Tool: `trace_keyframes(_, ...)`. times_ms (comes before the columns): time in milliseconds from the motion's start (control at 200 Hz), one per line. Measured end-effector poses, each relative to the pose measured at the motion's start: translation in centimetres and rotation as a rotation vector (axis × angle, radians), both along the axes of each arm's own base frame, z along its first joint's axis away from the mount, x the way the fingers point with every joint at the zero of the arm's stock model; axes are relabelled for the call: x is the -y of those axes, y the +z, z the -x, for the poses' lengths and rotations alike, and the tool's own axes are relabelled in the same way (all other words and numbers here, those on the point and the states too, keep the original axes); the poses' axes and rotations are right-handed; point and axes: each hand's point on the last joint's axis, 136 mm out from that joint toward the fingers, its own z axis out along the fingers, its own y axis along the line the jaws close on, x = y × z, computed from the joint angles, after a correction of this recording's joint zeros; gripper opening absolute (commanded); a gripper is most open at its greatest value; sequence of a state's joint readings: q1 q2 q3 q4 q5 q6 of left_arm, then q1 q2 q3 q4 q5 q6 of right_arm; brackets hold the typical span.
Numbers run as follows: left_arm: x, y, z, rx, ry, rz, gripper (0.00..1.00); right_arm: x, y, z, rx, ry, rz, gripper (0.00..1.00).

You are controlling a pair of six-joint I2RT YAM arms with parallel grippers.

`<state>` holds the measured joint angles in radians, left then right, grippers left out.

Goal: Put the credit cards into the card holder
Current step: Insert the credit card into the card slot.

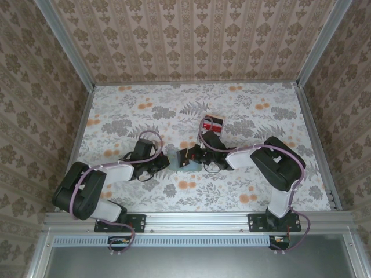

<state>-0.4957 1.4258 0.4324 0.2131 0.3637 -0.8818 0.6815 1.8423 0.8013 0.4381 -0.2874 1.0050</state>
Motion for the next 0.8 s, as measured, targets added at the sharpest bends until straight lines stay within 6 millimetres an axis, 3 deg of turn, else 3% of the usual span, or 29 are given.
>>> trace_keyframes(225,0.0,0.0,0.0,0.002,0.000,0.001,0.04,-0.4,-0.4,0.0,-0.014,-0.004,0.005,0.00)
trace_keyframes(595,0.0,-0.1,0.1,-0.006,-0.004,0.002,0.17,-1.6,-0.2,0.2,0.041,0.009,0.141,0.00)
trace_keyframes(800,0.3,0.1,0.4,-0.014,-0.019,0.017,0.18,-1.1,-0.3,0.2,0.047,0.002,0.152,0.00)
